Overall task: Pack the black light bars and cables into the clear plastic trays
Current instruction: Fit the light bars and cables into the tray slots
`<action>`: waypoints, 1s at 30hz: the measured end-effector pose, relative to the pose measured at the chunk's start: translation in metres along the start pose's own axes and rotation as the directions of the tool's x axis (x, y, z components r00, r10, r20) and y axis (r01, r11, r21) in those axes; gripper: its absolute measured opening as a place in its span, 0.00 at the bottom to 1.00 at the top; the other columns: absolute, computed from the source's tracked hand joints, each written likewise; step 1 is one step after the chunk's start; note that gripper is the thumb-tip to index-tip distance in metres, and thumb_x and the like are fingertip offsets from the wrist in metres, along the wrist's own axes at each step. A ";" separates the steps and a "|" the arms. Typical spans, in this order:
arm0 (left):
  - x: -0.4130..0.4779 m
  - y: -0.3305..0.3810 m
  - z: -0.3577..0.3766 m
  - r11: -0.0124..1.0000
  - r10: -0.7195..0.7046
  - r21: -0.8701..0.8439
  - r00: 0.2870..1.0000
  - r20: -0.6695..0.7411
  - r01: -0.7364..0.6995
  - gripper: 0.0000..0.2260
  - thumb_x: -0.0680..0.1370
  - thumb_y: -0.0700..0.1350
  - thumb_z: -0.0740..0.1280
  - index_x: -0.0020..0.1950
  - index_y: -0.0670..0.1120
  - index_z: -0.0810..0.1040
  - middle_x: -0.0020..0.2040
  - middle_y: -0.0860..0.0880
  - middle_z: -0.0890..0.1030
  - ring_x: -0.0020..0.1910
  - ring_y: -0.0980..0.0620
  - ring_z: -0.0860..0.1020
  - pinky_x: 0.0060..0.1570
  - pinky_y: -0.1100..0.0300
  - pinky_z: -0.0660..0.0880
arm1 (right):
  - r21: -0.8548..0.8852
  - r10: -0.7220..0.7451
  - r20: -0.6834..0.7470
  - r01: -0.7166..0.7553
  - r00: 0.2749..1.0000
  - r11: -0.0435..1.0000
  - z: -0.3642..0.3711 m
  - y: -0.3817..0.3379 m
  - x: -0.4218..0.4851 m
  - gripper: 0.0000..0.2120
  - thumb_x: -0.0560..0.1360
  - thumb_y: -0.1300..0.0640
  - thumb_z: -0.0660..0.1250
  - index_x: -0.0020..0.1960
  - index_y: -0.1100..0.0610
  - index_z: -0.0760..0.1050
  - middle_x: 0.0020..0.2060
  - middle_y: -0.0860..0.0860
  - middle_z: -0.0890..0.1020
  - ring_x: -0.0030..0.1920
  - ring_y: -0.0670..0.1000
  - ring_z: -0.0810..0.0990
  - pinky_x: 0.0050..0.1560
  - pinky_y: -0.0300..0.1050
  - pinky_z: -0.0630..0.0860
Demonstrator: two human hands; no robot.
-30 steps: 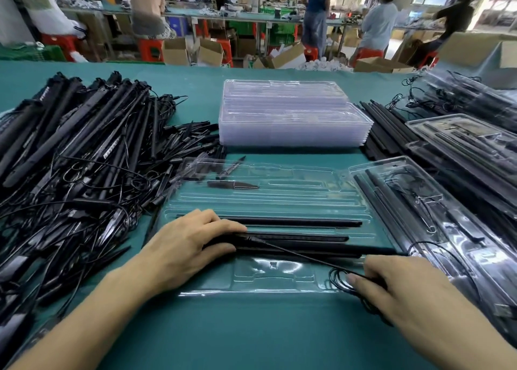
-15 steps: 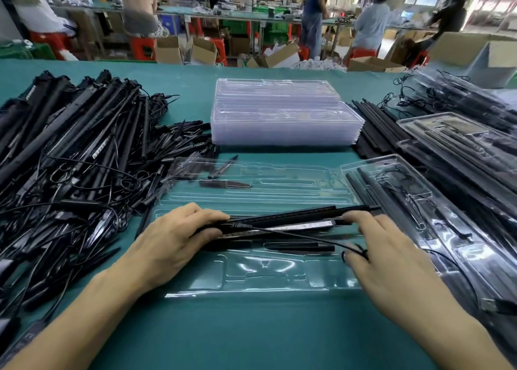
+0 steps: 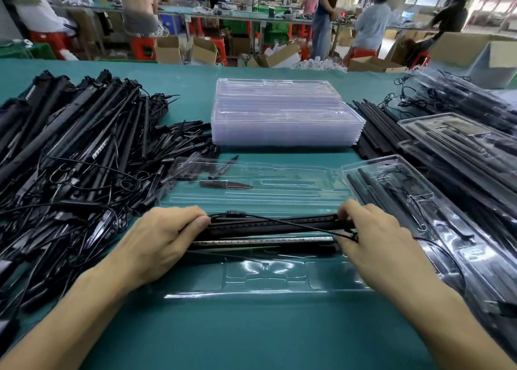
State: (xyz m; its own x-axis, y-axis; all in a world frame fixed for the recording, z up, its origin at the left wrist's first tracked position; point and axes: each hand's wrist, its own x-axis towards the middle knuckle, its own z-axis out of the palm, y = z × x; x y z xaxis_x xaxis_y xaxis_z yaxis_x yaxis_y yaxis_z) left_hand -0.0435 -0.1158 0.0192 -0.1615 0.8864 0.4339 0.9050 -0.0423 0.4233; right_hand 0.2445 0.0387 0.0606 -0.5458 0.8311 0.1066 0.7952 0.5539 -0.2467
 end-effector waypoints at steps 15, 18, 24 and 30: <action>0.006 -0.001 0.006 0.969 -0.219 0.149 0.962 0.162 0.196 0.27 0.78 0.68 0.44 0.47 0.53 0.76 0.40 0.56 0.76 0.44 0.52 0.76 0.49 0.49 0.75 | 0.011 0.007 0.181 -0.009 0.983 1.000 -0.001 0.017 0.017 0.08 0.76 0.43 0.68 0.54 0.42 0.77 0.50 0.46 0.79 0.53 0.56 0.79 0.52 0.52 0.76; 0.004 0.002 0.008 0.973 -0.215 0.121 0.967 0.136 0.199 0.25 0.80 0.66 0.46 0.49 0.53 0.77 0.42 0.56 0.75 0.46 0.52 0.75 0.49 0.48 0.75 | 0.002 0.043 0.226 -0.044 0.973 0.999 0.005 0.016 0.022 0.11 0.77 0.43 0.66 0.58 0.41 0.76 0.55 0.46 0.79 0.57 0.57 0.78 0.55 0.52 0.75; 0.002 0.010 0.007 0.954 -0.154 0.278 0.978 0.137 0.111 0.29 0.77 0.68 0.46 0.55 0.54 0.81 0.48 0.57 0.80 0.50 0.50 0.78 0.51 0.50 0.71 | 0.104 -0.020 0.197 -0.001 0.980 0.995 0.011 0.016 0.021 0.10 0.76 0.39 0.65 0.53 0.42 0.73 0.50 0.43 0.79 0.54 0.54 0.78 0.53 0.52 0.75; 0.003 0.009 0.009 0.984 -0.173 0.058 0.984 0.041 0.170 0.18 0.74 0.65 0.62 0.49 0.53 0.83 0.45 0.59 0.79 0.48 0.52 0.76 0.52 0.46 0.74 | 0.061 -0.023 0.104 0.017 0.994 0.998 0.016 0.017 0.021 0.09 0.79 0.42 0.61 0.53 0.43 0.78 0.47 0.44 0.74 0.51 0.57 0.78 0.46 0.49 0.72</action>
State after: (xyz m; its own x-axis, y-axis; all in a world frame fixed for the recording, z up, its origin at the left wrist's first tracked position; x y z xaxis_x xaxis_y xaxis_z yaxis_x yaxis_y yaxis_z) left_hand -0.0316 -0.1094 0.0170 -0.2994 0.8983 0.3216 0.8856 0.1361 0.4441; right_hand 0.2425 0.0642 0.0433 -0.5888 0.8082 0.0117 0.7681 0.5640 -0.3033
